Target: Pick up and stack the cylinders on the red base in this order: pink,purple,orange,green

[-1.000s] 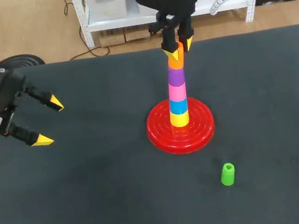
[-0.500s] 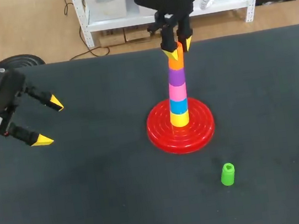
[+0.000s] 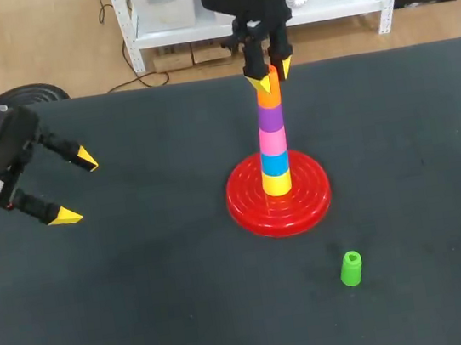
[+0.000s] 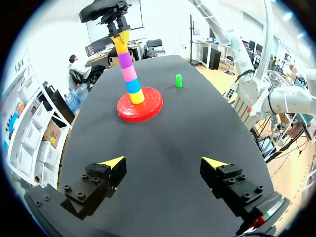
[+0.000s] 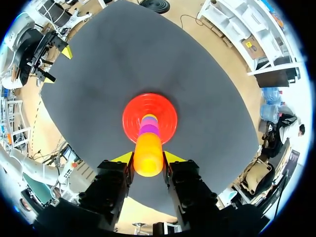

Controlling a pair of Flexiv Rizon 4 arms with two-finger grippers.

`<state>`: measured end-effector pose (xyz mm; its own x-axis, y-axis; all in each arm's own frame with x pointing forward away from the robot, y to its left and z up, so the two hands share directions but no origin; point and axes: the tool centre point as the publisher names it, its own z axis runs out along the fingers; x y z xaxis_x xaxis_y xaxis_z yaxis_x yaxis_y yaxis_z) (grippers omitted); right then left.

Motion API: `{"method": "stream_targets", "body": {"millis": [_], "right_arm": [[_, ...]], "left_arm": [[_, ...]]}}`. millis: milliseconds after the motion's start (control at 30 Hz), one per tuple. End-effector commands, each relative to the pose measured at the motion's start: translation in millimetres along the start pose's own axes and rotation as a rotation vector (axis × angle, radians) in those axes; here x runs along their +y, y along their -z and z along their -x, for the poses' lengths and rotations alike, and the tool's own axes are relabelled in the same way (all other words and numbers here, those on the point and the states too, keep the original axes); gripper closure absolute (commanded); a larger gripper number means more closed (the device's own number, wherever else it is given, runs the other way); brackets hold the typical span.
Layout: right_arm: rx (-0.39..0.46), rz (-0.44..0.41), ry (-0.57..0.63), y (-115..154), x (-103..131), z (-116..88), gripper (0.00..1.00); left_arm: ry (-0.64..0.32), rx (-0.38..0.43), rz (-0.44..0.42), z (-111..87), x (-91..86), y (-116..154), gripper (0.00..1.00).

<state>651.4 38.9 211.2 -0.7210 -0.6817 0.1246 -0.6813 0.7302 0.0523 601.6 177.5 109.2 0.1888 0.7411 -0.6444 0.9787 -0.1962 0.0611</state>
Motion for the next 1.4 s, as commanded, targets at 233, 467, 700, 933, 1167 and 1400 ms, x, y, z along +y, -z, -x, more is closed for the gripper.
{"method": "stream_targets", "body": {"millis": [233, 467, 700, 933, 1167, 1400], "right_arm": [[-0.039, -0.024, -0.001, -5.1, 2.4, -6.6, 0.00], [-0.091, -0.058, -0.012, 2.2, 10.4, -15.0, 0.00], [-0.177, -0.121, -0.045, 13.8, 24.0, -43.2, 0.00], [-0.207, -0.149, -0.119, -10.3, 34.7, -82.7, 0.00], [-0.223, -0.116, -0.169, -36.3, 35.0, -118.4, 0.00], [-0.255, -0.093, -0.183, -51.9, 37.2, -135.4, 0.00]], "left_arm": [[-0.001, 0.000, 0.002, -0.6, -0.3, -0.4, 0.00], [-0.001, 0.000, 0.002, -0.6, -0.3, -0.4, 0.00], [-0.001, 0.000, 0.002, -0.6, -0.3, -0.4, 0.00], [-0.001, 0.000, 0.002, -0.6, -0.3, -0.4, 0.00], [-0.001, 0.000, 0.002, -0.6, -0.3, -0.4, 0.00], [-0.001, 0.000, 0.002, -0.6, -0.3, -0.4, 0.00]]}}
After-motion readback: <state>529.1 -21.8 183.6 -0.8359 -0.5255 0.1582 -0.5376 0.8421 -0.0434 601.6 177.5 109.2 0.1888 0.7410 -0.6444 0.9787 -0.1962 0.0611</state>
